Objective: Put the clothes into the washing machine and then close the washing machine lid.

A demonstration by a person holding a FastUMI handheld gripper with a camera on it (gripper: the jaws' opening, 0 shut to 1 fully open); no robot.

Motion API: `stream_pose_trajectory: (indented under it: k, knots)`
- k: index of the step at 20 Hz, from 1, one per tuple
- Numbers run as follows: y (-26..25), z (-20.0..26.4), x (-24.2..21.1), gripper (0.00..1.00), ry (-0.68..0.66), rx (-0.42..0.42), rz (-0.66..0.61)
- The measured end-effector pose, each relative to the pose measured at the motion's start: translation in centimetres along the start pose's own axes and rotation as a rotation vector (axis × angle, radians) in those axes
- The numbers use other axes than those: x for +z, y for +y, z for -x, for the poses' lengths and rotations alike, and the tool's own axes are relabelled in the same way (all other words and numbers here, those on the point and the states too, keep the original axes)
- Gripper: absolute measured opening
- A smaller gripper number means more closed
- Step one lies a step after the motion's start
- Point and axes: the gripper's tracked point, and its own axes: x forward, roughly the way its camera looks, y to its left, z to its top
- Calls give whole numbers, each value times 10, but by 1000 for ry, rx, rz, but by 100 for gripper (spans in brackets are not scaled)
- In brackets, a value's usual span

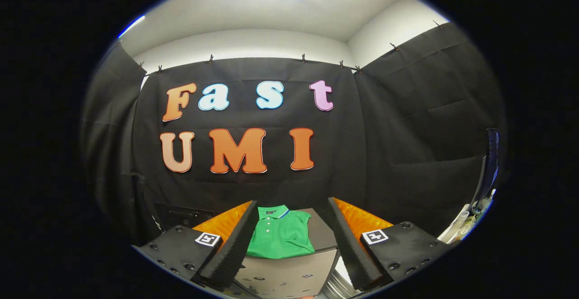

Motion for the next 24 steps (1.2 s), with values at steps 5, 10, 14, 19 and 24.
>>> stream_pose_trajectory:
  k: [5, 10, 14, 19, 24]
  knots:
    - [10, -15, 5, 98, 26, 19, 10]
    - [32, -62, 14, 98, 111, 66, 107]
    - [67, -116, -35, 98, 350, 160, 182]
    - [117, -180, -88, 98, 598, 260, 23]
    - [115, -243, -143, 100, 806, 209, -55]
